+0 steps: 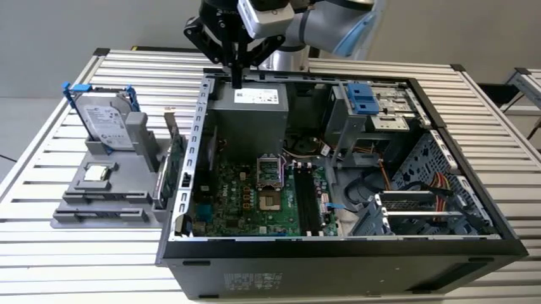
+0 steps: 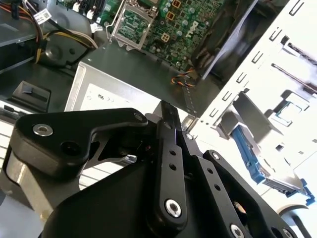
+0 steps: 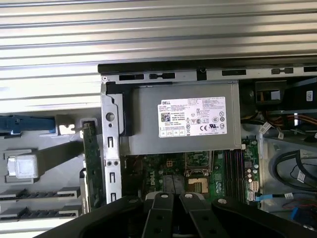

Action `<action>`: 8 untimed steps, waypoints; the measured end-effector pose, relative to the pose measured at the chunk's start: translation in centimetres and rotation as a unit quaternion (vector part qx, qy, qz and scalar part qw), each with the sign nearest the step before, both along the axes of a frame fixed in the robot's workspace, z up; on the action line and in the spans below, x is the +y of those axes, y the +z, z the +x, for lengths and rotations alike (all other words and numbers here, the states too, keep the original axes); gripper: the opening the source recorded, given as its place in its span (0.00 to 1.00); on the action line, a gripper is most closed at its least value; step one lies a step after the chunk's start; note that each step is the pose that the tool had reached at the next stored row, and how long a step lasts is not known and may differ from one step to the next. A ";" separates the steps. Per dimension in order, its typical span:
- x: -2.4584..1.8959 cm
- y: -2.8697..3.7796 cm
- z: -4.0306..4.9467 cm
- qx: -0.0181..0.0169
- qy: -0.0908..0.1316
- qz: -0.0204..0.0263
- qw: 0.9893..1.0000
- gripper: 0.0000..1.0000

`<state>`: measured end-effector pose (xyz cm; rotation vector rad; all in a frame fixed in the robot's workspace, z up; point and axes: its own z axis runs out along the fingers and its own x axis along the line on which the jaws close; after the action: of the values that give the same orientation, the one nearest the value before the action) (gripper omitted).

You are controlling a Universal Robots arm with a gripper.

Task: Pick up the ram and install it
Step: 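Reach for the ram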

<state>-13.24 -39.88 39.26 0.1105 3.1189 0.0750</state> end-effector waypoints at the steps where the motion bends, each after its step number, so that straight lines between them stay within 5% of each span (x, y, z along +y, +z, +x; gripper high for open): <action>1: 0.00 0.01 -0.21 0.000 0.000 0.000 1.000 0.00; 8: 0.00 0.00 -1.30 0.000 0.000 0.000 1.000 0.00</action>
<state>-14.54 -39.88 39.26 0.1103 3.1190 0.0750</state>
